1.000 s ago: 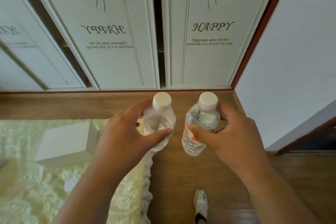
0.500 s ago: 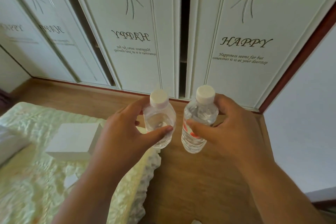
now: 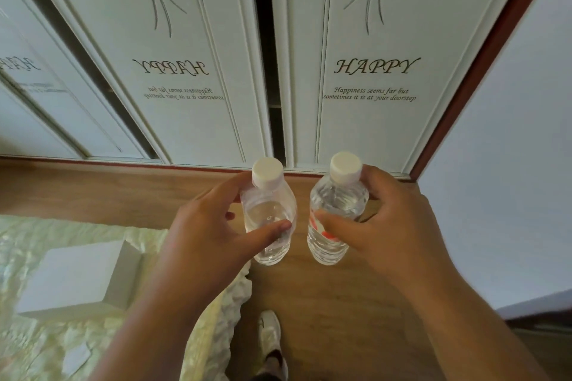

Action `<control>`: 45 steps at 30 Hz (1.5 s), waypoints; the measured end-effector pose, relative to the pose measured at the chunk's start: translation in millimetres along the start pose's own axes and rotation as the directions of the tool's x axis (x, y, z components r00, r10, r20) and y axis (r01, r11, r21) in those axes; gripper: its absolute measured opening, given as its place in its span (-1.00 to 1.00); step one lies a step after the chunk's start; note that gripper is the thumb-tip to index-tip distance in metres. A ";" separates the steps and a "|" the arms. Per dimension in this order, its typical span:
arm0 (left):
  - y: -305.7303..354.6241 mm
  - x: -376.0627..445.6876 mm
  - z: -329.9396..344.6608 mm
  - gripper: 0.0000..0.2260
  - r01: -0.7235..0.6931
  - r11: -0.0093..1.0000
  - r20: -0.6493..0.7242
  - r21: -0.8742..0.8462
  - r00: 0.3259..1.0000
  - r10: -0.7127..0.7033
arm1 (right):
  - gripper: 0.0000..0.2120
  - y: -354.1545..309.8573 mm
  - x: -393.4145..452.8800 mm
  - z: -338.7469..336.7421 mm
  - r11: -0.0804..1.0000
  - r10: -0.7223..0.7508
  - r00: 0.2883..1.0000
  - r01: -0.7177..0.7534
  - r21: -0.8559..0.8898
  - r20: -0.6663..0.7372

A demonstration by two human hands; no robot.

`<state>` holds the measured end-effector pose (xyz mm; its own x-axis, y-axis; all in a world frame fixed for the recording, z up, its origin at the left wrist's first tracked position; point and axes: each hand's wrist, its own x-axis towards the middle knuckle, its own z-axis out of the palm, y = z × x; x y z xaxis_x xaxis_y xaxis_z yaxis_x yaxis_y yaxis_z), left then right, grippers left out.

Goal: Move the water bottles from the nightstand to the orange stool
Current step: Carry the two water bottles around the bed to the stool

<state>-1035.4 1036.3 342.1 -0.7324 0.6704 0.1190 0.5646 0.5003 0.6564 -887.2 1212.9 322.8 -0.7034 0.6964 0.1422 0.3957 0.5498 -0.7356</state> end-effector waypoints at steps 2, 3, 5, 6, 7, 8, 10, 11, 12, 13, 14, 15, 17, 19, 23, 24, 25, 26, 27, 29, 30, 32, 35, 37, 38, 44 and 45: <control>-1.4 18.7 9.2 -0.34 -0.016 1.000 0.031 -0.016 0.999 0.017 | -0.36 5.7 8.7 -2.2 0.999 0.028 0.999 -0.029 -0.020 -0.015; -2.2 28.9 13.5 -0.34 -0.022 0.999 0.044 -0.023 0.999 0.023 | -0.36 7.9 13.6 -3.0 0.999 0.043 0.999 -0.044 -0.027 -0.024; -3.9 51.4 21.1 -0.32 -0.041 0.998 0.067 -0.043 0.997 0.043 | -0.35 10.6 25.2 -3.1 0.996 0.078 0.996 -0.080 -0.041 -0.050; -5.4 63.8 24.3 -0.31 -0.052 0.997 0.083 -0.057 0.995 0.057 | -0.34 11.2 32.0 -1.8 0.994 0.093 0.993 -0.097 -0.049 -0.066; -7.6 77.3 26.8 -0.30 -0.063 0.995 0.098 -0.071 0.993 0.070 | -0.34 11.5 39.7 0.2 0.992 0.105 0.991 -0.110 -0.060 -0.082; -10.1 91.3 28.9 -0.30 -0.074 0.994 0.112 -0.083 0.990 0.083 | -0.33 11.3 48.7 2.8 0.990 0.113 0.989 -0.121 -0.073 -0.095; -16.2 119.2 30.0 -0.29 -0.093 0.990 0.134 -0.105 0.985 0.107 | -0.33 8.9 69.5 9.3 0.986 0.123 0.986 -0.134 -0.099 -0.109; -19.9 132.8 29.1 -0.30 -0.100 0.988 0.138 -0.117 0.984 0.116 | -0.34 6.6 81.1 13.2 0.985 0.125 0.986 -0.137 -0.105 -0.114; -23.9 146.3 27.1 -0.31 -0.103 0.986 0.137 -0.130 0.983 0.121 | -0.36 3.4 93.4 17.8 0.984 0.127 0.985 -0.140 -0.108 -0.121; -29.1 159.4 24.1 -0.32 -0.104 0.984 0.134 -0.143 0.983 0.124 | -0.38 -1.0 105.8 23.1 0.984 0.126 0.984 -0.141 -0.111 -0.129; -34.6 172.2 20.6 -0.32 -0.108 0.982 0.130 -0.155 0.983 0.129 | -0.39 -6.0 118.2 28.9 0.984 0.125 0.983 -0.141 -0.112 -0.137; -41.1 184.5 16.5 -0.32 -0.114 0.980 0.123 -0.165 0.983 0.135 | -0.40 -11.4 129.9 35.3 0.984 0.122 0.982 -0.139 -0.112 -0.145; -55.3 207.1 7.4 -0.33 -0.117 0.977 0.109 -0.177 0.985 0.137 | -0.41 -21.1 151.5 48.8 0.986 0.108 0.982 -0.126 -0.109 -0.154; -68.3 224.7 -1.2 -0.34 -0.109 0.977 0.097 -0.182 0.987 0.128 | -0.41 -29.8 169.0 62.8 0.988 0.095 0.984 -0.111 -0.104 -0.150; -95.7 244.4 -22.2 -0.33 -0.089 0.985 0.058 -0.150 0.993 0.099 | -0.43 -51.2 197.7 90.8 0.993 0.044 0.995 -0.054 -0.108 -0.091; -103.5 247.4 -28.4 -0.32 -0.075 0.987 0.044 -0.143 0.996 0.082 | -0.44 -57.3 205.1 98.0 0.994 0.031 0.997 -0.038 -0.101 -0.068; -111.4 249.5 -34.9 -0.30 -0.055 0.989 0.026 -0.139 0.998 0.060 | -0.44 -63.3 212.6 105.4 0.995 0.016 0.999 -0.020 -0.093 -0.042; -119.5 251.4 -41.1 -0.30 -0.034 0.990 0.005 -0.138 0.999 0.035 | -0.43 -68.6 220.5 112.9 0.996 0.001 1.000 -0.002 -0.086 -0.017; -127.0 252.6 -47.1 -0.30 -0.017 0.990 -0.018 -0.138 1.000 0.014 | -0.42 -73.8 228.3 120.3 0.997 -0.017 1.000 0.018 -0.078 0.005; -141.0 253.2 -58.4 -0.32 0.020 0.992 -0.058 -0.128 0.998 -0.027 | -0.42 -83.5 243.5 135.7 0.997 -0.057 0.998 0.059 -0.057 0.042; -147.8 252.8 -63.6 -0.32 0.044 0.992 -0.077 -0.121 0.996 -0.053 | -0.41 -88.5 250.8 143.7 0.996 -0.080 0.995 0.083 -0.045 0.059; -161.1 250.9 -72.2 -0.29 0.104 0.989 -0.111 -0.108 0.987 -0.116 | -0.39 -98.9 264.4 159.0 0.992 -0.122 0.988 0.125 -0.023 0.097; -176.9 247.1 -81.9 -0.28 0.195 0.978 -0.181 -0.068 0.962 -0.204 | -0.37 -111.5 285.2 183.9 0.982 -0.187 0.969 0.186 0.021 0.161; -182.0 246.0 -87.0 -0.28 0.258 0.965 -0.231 -0.050 0.937 -0.263 | -0.34 -115.5 299.3 201.1 0.976 -0.218 0.953 0.213 0.048 0.210; -182.3 246.3 -89.5 -0.28 0.289 0.956 -0.254 -0.047 0.922 -0.291 | -0.33 -116.1 306.4 209.2 0.972 -0.236 0.942 0.227 0.065 0.238; -169.3 269.5 -93.1 -0.33 0.353 0.936 -0.349 -0.004 0.876 -0.332 | -0.36 -114.9 365.7 234.1 0.939 -0.343 0.856 0.304 0.160 0.386; -164.3 278.6 -91.5 -0.33 0.361 0.932 -0.358 0.003 0.871 -0.336 | -0.35 -112.7 379.4 233.8 0.932 -0.361 0.848 0.315 0.179 0.387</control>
<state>-1367.1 1090.8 335.5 -0.9641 0.2199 0.1491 0.2630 0.7102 0.6530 -1336.7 1307.3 304.7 -0.9683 0.2133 0.1299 0.0411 0.6491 -0.7596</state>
